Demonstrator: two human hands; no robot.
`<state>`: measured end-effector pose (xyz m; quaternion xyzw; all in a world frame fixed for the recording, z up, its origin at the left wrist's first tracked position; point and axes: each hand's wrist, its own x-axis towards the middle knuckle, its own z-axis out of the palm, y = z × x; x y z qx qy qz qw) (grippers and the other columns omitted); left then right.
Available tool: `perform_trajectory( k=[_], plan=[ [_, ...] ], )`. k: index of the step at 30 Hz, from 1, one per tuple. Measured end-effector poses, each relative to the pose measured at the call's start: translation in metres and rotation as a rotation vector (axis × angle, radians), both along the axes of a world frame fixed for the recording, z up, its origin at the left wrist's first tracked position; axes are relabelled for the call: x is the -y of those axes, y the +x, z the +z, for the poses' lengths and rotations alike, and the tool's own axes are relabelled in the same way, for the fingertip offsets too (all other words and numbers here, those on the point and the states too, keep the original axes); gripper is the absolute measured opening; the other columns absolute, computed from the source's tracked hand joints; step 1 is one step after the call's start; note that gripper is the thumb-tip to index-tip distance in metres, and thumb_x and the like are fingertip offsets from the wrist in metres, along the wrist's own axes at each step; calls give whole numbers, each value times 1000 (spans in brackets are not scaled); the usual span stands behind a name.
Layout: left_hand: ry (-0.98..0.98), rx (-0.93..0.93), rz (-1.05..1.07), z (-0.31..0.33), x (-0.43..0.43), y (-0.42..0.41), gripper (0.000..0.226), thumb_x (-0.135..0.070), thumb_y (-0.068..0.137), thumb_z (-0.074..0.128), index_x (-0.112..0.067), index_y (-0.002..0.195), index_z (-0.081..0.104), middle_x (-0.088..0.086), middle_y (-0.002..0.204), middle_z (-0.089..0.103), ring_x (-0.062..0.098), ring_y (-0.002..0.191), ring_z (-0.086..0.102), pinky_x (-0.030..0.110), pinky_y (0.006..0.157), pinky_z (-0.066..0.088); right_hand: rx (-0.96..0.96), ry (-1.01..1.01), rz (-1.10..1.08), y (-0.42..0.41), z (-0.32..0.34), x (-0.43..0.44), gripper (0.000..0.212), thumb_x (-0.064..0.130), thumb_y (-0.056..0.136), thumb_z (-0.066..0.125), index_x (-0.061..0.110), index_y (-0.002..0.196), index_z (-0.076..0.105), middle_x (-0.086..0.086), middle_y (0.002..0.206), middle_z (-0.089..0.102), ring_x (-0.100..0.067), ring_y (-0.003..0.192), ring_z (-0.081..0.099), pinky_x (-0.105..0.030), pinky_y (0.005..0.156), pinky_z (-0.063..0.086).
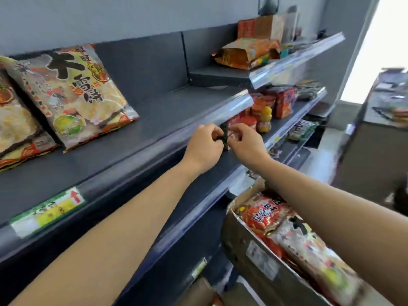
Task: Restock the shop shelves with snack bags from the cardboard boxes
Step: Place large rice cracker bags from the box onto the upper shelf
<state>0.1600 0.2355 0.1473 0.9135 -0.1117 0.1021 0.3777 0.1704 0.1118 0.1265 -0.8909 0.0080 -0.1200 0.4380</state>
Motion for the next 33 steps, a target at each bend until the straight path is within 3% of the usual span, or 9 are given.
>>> perform_trajectory(
  k=[3,6,9,13,15,18,23,29,33],
  plan=[
    [74,-249,-206,-48,54,-12,21,-6,89,52,-6,110,59,6,102,54,22,91,54,29,77,42,-191,-11,-188,-39,-40,64,36,16,90,56,5,125,56,-13,126,59,-29,114,55,-30,87,42],
    [112,-451,-311,-91,98,-24,21,-8,88,56,-6,109,59,9,100,59,21,87,56,31,72,45,-406,-22,-321,-77,-78,120,29,10,88,57,-2,114,61,-18,117,63,-31,106,59,-37,89,49],
    [92,-615,-341,-125,131,-32,22,-9,90,58,-7,112,60,11,105,61,23,93,57,32,80,47,-581,-10,-379,-100,-116,164,31,8,88,57,-9,113,61,-24,113,65,-30,93,63,-46,89,52],
    [66,-834,-305,-164,165,-36,8,-1,91,55,-5,92,61,10,81,55,18,70,50,25,65,43,-741,-21,-414,-108,-162,205,30,10,87,57,-8,110,64,-12,84,57,-22,74,54,-27,62,44],
    [47,-983,-250,-184,180,-36,10,0,92,52,-5,96,60,14,97,59,22,82,54,31,73,47,-796,-16,-425,-107,-180,222,27,11,88,58,-7,107,64,-8,77,53,-18,66,49,-23,56,39],
    [43,-1212,-134,-208,200,-39,40,-13,98,50,1,134,44,23,132,53,32,114,58,37,92,50,-852,-29,-442,-103,-201,243,14,13,87,59,3,95,63,-5,68,49,-16,56,46,-22,47,35],
    [-127,-1531,51,-227,229,-38,55,-22,99,49,2,144,29,27,144,38,37,129,46,41,103,45,-895,-75,-385,-91,-233,275,35,21,85,59,3,115,57,-13,111,62,-28,97,62,-28,72,47],
    [-187,-1499,113,-242,244,-28,55,-21,97,51,-8,146,30,15,156,20,41,139,24,60,107,34,-962,-103,-268,-74,-256,284,68,40,82,63,12,139,40,-10,133,53,-30,120,51,-35,98,44],
    [-237,-1403,221,-265,240,-24,70,-12,84,63,-8,144,28,15,147,36,42,132,35,67,101,29,-1037,-279,-237,-62,-268,291,77,65,74,58,21,135,46,-12,136,49,-34,126,43,-46,106,38]
  ],
)
